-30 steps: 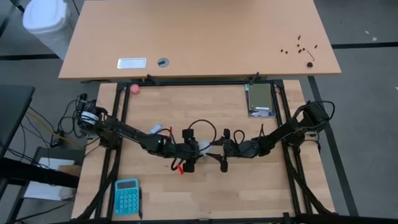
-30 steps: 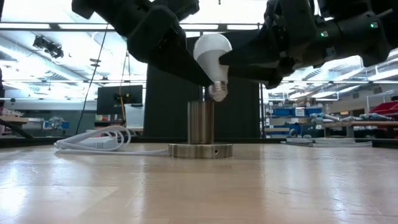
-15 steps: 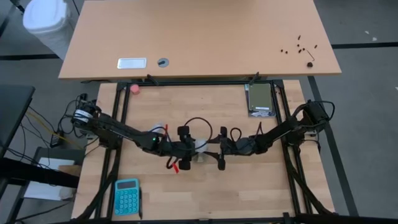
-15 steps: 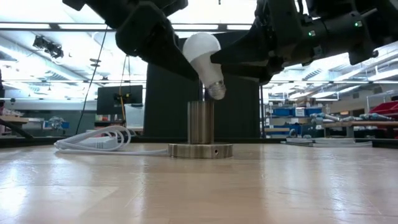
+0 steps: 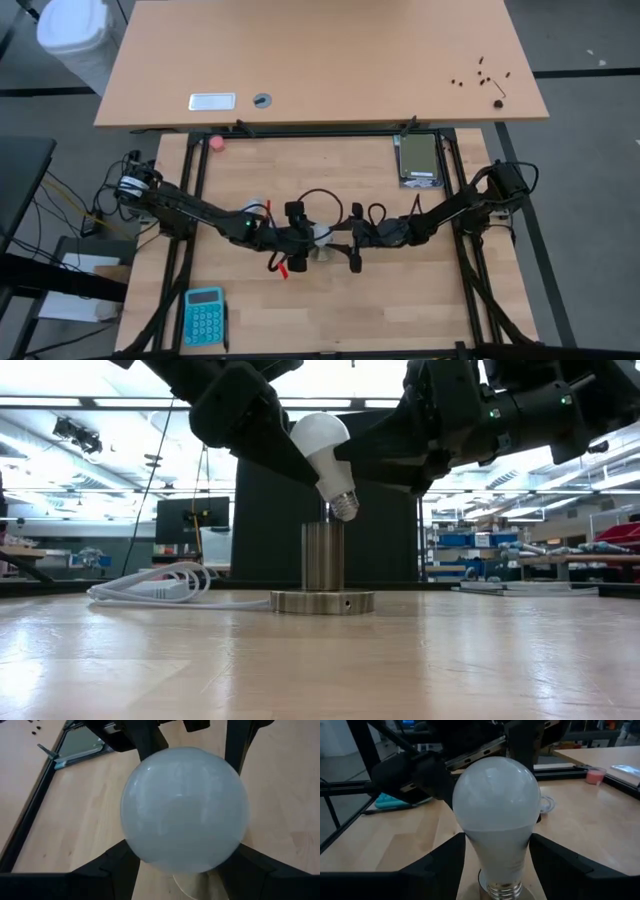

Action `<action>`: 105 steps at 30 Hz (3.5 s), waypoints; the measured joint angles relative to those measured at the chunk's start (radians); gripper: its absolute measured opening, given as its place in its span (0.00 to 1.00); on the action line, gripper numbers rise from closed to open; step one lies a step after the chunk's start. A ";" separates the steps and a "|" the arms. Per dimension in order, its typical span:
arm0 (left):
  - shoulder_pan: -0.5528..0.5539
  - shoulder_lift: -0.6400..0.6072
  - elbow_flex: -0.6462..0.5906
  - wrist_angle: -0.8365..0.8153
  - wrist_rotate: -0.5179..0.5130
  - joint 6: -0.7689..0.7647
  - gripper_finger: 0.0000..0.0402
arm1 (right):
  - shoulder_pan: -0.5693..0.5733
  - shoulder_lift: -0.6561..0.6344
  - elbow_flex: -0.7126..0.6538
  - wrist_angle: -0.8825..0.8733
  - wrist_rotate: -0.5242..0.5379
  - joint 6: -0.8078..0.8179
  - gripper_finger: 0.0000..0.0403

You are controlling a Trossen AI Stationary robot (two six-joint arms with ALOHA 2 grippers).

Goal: Screw lightbulb
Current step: Insert the lightbulb into the lamp holder

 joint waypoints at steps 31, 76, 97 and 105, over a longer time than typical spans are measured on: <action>0.000 -0.030 -0.006 -0.078 0.053 -0.092 0.61 | -0.024 0.002 0.002 -0.074 -0.098 0.071 0.57; -0.015 -0.014 -0.145 0.022 0.087 -0.206 0.60 | -0.093 -0.002 -0.009 -0.220 -0.214 0.087 0.57; -0.041 0.202 -0.422 0.822 0.015 -0.309 0.68 | -0.086 -0.002 -0.011 -0.189 -0.175 0.088 0.57; -0.040 0.383 -0.420 1.122 -0.019 -0.272 0.69 | -0.077 -0.002 -0.011 -0.187 -0.169 0.110 0.57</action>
